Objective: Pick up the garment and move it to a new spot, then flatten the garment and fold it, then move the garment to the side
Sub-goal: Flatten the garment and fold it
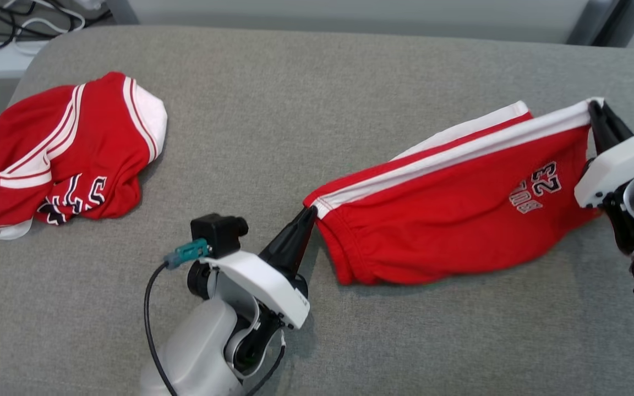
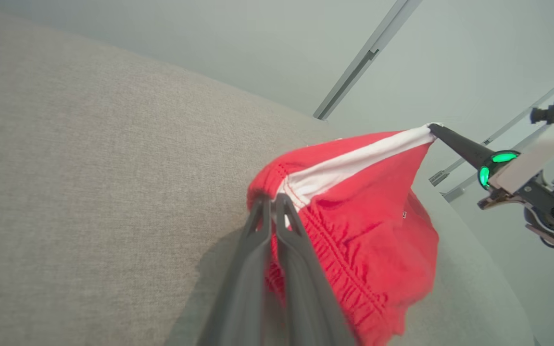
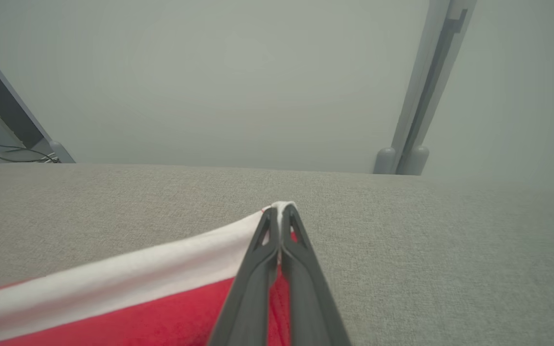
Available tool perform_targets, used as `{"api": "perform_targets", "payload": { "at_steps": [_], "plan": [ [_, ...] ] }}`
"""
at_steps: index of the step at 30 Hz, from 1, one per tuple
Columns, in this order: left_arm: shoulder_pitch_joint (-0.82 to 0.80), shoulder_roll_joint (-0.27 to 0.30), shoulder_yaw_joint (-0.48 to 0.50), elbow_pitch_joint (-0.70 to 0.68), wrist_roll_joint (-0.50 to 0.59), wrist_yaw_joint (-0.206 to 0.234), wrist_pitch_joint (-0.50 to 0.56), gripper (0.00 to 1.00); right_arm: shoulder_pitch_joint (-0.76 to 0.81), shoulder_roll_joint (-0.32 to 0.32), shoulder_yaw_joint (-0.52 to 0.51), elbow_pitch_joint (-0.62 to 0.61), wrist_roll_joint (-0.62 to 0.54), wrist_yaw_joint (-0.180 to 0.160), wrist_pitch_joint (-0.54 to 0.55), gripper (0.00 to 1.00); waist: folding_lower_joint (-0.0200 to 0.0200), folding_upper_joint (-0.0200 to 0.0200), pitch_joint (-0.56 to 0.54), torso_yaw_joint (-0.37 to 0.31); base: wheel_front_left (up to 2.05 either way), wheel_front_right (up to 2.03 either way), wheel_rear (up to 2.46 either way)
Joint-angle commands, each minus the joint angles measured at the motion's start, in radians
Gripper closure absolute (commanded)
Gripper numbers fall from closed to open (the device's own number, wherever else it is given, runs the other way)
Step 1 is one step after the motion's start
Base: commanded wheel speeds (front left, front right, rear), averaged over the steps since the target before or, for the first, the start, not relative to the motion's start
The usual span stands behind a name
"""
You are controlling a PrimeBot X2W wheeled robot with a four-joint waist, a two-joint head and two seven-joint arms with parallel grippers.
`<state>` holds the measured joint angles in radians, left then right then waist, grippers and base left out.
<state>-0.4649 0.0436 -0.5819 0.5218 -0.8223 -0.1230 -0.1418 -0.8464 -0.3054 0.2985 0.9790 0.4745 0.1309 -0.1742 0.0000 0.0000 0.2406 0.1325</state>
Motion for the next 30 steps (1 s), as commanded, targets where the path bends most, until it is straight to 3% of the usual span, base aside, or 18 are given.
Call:
{"api": "perform_targets", "payload": {
  "at_steps": [1, 9, 17, 18, 19, 20, 21, 22, 23, 24, 25, 30],
  "plan": [
    [-0.047, 0.007, 0.019, -0.012, -0.019, -0.001, -0.012, 1.00, -0.026, -0.006, 0.019, -0.001, -0.004, 0.000, -0.019, 1.00, 0.0000, 0.0000, 0.027, 0.019, 0.00, 0.00, 0.00],
    [-0.149, 0.007, -0.118, 0.049, -0.111, 0.015, -0.037, 1.00, -0.156, -0.028, 0.114, 0.114, -0.008, 0.000, -0.058, 1.00, 0.0000, 0.0000, 0.097, 0.061, 0.00, 0.00, 0.00],
    [-0.226, 0.007, -0.216, 0.111, -0.123, 0.057, -0.103, 1.00, -0.210, -0.031, 0.192, 0.177, 0.028, 0.000, -0.070, 1.00, 0.0000, 0.0000, 0.124, 0.084, 0.00, 0.00, 0.00],
    [-0.235, 0.007, -0.237, 0.119, -0.135, 0.062, -0.109, 1.00, -0.220, -0.034, 0.195, 0.192, 0.039, 0.000, -0.075, 0.89, 0.0000, 0.0000, 0.126, 0.086, 0.00, 0.00, 0.00],
    [-0.239, 0.007, -0.245, 0.122, -0.141, 0.066, -0.111, 1.00, -0.223, -0.035, 0.197, 0.199, 0.044, 0.000, -0.077, 0.65, 0.0000, 0.0000, 0.126, 0.086, 0.00, 0.00, 0.00],
    [-0.243, 0.007, -0.253, 0.126, -0.146, 0.071, -0.113, 0.96, -0.225, -0.034, 0.201, 0.204, 0.047, 0.000, -0.079, 0.51, 0.0000, 0.0000, 0.125, 0.086, 0.00, 0.00, 0.00],
    [-0.248, 0.007, -0.262, 0.130, -0.150, 0.075, -0.115, 0.74, -0.227, -0.035, 0.203, 0.209, 0.049, 0.000, -0.081, 0.00, 0.0000, 0.0000, 0.124, 0.085, 0.00, 0.00, 0.00],
    [-0.248, 0.007, -0.262, 0.130, -0.150, 0.075, -0.115, 0.74, -0.227, -0.035, 0.203, 0.209, 0.049, 0.000, -0.081, 0.00, 0.0000, 0.0000, 0.124, 0.085, 0.00, 0.00, 0.00],
    [-0.252, 0.007, -0.269, 0.131, -0.150, 0.078, -0.116, 0.54, -0.229, -0.035, 0.201, 0.214, 0.054, 0.000, -0.082, 0.00, 0.0000, 0.0000, 0.122, 0.084, 0.00, 0.00, 0.00],
    [-0.255, 0.007, -0.275, 0.135, -0.149, 0.086, -0.117, 0.07, -0.226, -0.032, 0.198, 0.217, 0.061, 0.000, -0.084, 0.00, 0.0000, 0.0000, 0.119, 0.082, 0.00, 0.00, 0.00],
    [-0.259, 0.007, -0.282, 0.139, -0.143, 0.095, -0.118, 0.00, -0.222, -0.028, 0.196, 0.218, 0.068, 0.000, -0.085, 0.00, 0.0000, 0.0000, 0.116, 0.080, 0.00, 0.00, 0.00],
    [-0.245, 0.007, -0.230, 0.103, -0.078, 0.143, -0.120, 0.00, -0.181, -0.022, 0.185, 0.154, 0.085, 0.000, -0.087, 0.00, 0.0000, 0.0000, 0.095, 0.062, 0.00, 0.00, 0.00]
  ]
}}
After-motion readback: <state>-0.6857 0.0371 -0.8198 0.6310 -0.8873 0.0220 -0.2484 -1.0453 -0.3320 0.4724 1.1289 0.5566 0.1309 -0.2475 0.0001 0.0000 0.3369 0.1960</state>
